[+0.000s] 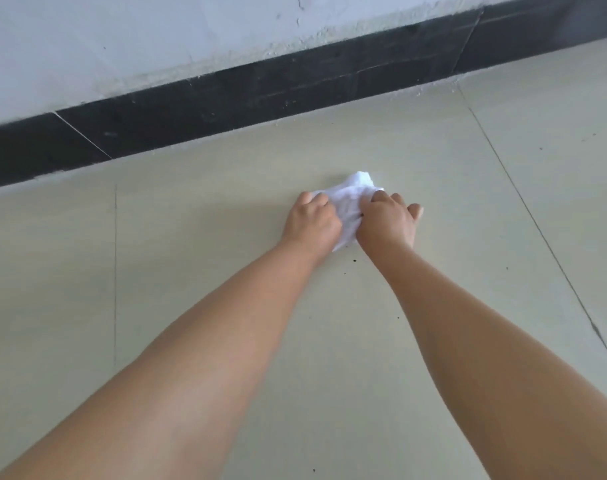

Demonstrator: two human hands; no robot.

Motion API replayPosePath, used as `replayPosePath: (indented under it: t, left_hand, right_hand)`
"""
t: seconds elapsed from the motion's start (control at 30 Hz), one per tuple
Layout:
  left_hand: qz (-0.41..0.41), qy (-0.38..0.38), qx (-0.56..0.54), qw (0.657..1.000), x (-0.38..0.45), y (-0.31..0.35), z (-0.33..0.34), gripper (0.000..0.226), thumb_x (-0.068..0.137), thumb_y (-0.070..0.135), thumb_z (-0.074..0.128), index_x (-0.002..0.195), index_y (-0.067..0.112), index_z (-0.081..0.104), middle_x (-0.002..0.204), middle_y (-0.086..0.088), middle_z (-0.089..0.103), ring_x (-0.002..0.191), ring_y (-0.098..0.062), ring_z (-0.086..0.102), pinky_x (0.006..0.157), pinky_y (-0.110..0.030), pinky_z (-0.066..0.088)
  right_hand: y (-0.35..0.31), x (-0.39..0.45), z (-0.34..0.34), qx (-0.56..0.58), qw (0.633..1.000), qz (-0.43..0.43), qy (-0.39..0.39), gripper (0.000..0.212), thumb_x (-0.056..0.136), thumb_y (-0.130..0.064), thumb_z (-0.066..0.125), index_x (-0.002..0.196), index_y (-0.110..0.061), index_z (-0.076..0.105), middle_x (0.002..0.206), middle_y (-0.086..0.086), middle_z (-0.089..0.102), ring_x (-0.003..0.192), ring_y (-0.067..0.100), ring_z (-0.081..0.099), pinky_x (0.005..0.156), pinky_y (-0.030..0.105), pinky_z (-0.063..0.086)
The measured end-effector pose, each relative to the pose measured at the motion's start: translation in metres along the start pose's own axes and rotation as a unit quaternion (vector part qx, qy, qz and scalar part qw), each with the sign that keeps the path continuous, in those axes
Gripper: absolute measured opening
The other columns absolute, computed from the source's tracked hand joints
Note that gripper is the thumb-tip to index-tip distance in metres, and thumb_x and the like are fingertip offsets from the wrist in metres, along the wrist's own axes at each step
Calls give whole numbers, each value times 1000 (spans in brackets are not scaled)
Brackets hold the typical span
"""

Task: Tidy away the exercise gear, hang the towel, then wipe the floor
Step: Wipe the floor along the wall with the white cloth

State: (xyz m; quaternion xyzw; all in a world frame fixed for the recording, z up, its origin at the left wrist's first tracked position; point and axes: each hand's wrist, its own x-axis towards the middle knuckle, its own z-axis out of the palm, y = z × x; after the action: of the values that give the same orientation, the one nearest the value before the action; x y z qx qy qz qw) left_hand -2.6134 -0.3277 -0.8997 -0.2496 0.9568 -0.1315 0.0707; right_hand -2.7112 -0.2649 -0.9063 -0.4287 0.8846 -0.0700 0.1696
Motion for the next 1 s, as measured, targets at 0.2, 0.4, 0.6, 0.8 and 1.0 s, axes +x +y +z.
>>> replayPosePath:
  t: [0.2, 0.4, 0.6, 0.8, 1.0]
  left_hand:
    - [-66, -237, 15, 969, -36, -77, 15, 31, 92, 7, 44, 118, 10, 62, 123, -4, 59, 127, -22, 43, 102, -28, 32]
    - [-57, -191, 44, 979, -80, -91, 10, 31, 29, 35, 84, 53, 20, 73, 62, 8, 69, 72, -10, 68, 64, -13, 47]
    - [17, -72, -65, 995, -119, -24, 5, 21, 48, 16, 46, 31, 13, 57, 37, 2, 54, 40, -15, 59, 50, -17, 35]
    - [-42, -120, -173, 977, -57, 35, -17, 18, 75, 28, 69, 88, 16, 75, 92, 2, 71, 101, -18, 61, 90, -24, 38]
    - [-91, -136, -73, 984, -71, -8, 2, 31, 96, 11, 39, 118, 15, 61, 119, -3, 62, 125, -23, 40, 104, -32, 28]
  right_hand:
    - [-78, 2, 17, 64, 990, -113, -46, 30, 96, -7, 38, 122, -9, 51, 124, 7, 49, 89, 16, 18, 103, 29, 27]
    - [-106, -33, 47, 12, 979, -196, -51, 36, 74, 6, 57, 107, -8, 59, 112, 2, 58, 99, 22, 45, 76, 26, 17]
    - [-12, -111, 50, -95, 976, -194, 21, 43, 44, -2, 51, 77, -14, 75, 61, -4, 62, 49, 20, 55, 68, 28, 14]
    - [16, -63, 23, -51, 997, -31, 56, 46, 84, -3, 40, 124, -15, 59, 100, 11, 62, 99, 31, 50, 64, 24, 3]
    - [-47, -25, 48, 33, 999, -29, -31, 36, 96, -20, 30, 124, -23, 53, 118, -1, 56, 111, 21, 40, 63, 24, 8]
